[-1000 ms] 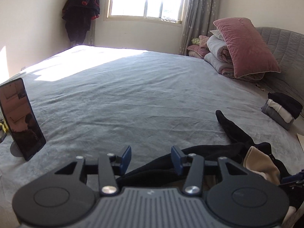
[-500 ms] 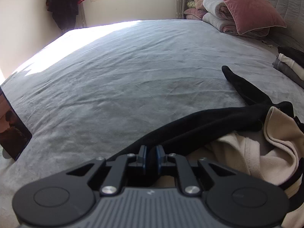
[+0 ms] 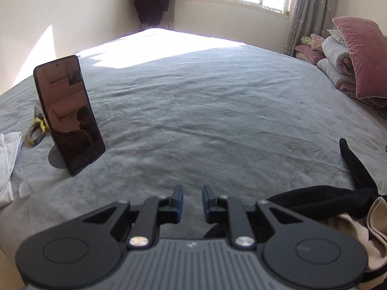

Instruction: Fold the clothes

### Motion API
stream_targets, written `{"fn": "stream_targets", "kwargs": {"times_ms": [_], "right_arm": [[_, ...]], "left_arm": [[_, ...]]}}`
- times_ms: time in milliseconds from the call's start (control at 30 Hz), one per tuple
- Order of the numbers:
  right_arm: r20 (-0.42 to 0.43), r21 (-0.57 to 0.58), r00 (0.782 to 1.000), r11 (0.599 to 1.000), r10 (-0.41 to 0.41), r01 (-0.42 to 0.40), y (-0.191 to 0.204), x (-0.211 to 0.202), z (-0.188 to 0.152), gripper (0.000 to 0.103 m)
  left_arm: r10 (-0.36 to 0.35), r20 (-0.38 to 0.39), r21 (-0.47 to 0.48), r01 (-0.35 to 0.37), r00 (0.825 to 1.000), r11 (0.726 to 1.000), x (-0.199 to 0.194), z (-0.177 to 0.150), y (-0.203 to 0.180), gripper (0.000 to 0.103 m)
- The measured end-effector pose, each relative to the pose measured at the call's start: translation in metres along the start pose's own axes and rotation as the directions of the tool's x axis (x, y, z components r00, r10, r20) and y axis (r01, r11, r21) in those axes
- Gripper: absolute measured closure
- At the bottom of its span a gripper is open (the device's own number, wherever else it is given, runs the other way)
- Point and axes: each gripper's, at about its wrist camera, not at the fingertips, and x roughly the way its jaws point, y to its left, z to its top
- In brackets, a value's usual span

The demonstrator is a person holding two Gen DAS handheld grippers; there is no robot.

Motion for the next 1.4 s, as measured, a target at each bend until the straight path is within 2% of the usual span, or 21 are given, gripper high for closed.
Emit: {"fn": "stream_targets", "kwargs": {"times_ms": [33,67,100,200,233,300,367,500,567,600,633,667,700,733,800,900,1033,1133,1233,1300,1400], "right_arm": [[0.002,0.009,1.0,1.0,0.001,-0.001,0.0,-0.001,0.001,0.062],[0.004,0.018,1.0,1.0,0.003,-0.004,0.0,-0.001,0.003,0.061],[0.007,0.028,1.0,1.0,0.007,-0.007,0.0,-0.001,0.005,0.054],[0.017,0.05,1.0,0.999,0.005,-0.006,-0.001,0.001,0.01,0.045],[0.017,0.057,1.0,0.998,0.008,-0.009,-0.002,0.003,0.013,0.042],[0.008,0.07,1.0,0.997,0.013,-0.014,-0.003,0.01,0.016,0.041],[-0.004,0.081,1.0,0.997,0.017,-0.017,-0.002,0.018,0.018,0.041],[0.008,0.053,1.0,0.999,-0.015,0.015,0.007,0.032,0.018,0.041],[0.025,0.0,0.999,0.999,-0.042,0.042,0.014,0.037,0.016,0.041],[0.031,-0.027,0.998,0.998,-0.054,0.055,0.017,0.039,0.016,0.042],[0.037,-0.056,0.997,0.996,-0.064,0.066,0.02,0.042,0.015,0.053],[0.042,-0.088,0.997,0.994,-0.064,0.068,0.023,0.042,0.015,0.063],[0.046,-0.115,0.997,0.991,-0.062,0.067,0.026,0.043,0.015,0.084],[0.044,-0.121,0.997,0.991,-0.057,0.062,0.027,0.042,0.016,0.09],[0.048,-0.123,0.996,0.989,-0.073,0.079,0.028,0.04,0.017,0.093],[0.066,-0.108,0.99,0.986,-0.124,0.13,0.021,0.033,0.018,0.094],[0.073,-0.042,0.977,0.978,-0.201,0.205,-0.004,0.018,0.019,0.096],[0.064,-0.004,0.967,0.969,-0.245,0.246,-0.024,0.005,0.02,0.096],[0.038,0.016,0.963,0.963,-0.268,0.267,-0.038,-0.006,0.017,0.096],[0.001,0.008,0.96,0.96,-0.281,0.281,-0.042,-0.007,0.012,0.096],[-0.036,-0.016,0.957,0.957,-0.289,0.289,-0.043,-0.006,0.005,0.096]], "left_arm": [[-0.037,-0.008,0.008,0.037,0.999,0.999,0.001,-0.002,-0.003,0.058],[-0.068,-0.009,0.039,0.068,0.998,0.997,0.001,-0.003,-0.011,0.057],[-0.098,-0.011,0.07,0.098,0.995,0.993,0.002,-0.005,-0.02,0.056],[-0.176,-0.021,0.16,0.177,0.984,0.971,0.003,-0.009,-0.044,0.043],[-0.194,-0.024,0.192,0.195,0.981,0.962,0.004,-0.01,-0.051,0.042],[-0.206,-0.044,0.256,0.211,0.978,0.943,0.01,-0.014,-0.067,0.041],[-0.186,-0.075,0.296,0.2,0.98,0.934,0.02,-0.017,-0.077,0.041],[-0.12,-0.112,0.3,0.148,0.987,0.942,0.038,-0.021,-0.085,0.05],[-0.128,-0.107,0.278,0.153,0.986,0.948,0.038,-0.02,-0.084,0.063],[-0.132,-0.105,0.267,0.155,0.986,0.951,0.038,-0.02,-0.084,0.078],[-0.131,-0.091,0.259,0.151,0.987,0.954,0.035,-0.019,-0.082,0.091],[-0.131,-0.078,0.25,0.146,0.988,0.957,0.032,-0.018,-0.081,0.092],[-0.134,-0.069,0.227,0.146,0.989,0.963,0.03,-0.016,-0.077,0.093],[-0.137,-0.061,0.202,0.146,0.989,0.968,0.028,-0.015,-0.073,0.094],[-0.105,-0.036,0.166,0.11,0.994,0.98,0.023,-0.012,-0.065,0.094],[-0.019,-0.001,0.107,0.019,1.0,0.994,0.016,-0.009,-0.045,0.095],[0.081,0.007,0.054,-0.082,0.997,0.995,0.008,-0.006,-0.016,0.095],[0.181,-0.001,0.058,-0.18,0.984,0.982,0.005,-0.008,-0.001,0.095],[0.291,-0.048,0.082,-0.287,0.955,0.954,0.009,-0.012,0.012,0.095],[0.314,-0.085,0.083,-0.307,0.946,0.948,0.011,-0.016,0.021,0.095],[0.327,-0.101,0.132,-0.313,0.94,0.94,0.012,-0.02,0.02,0.094]]}}
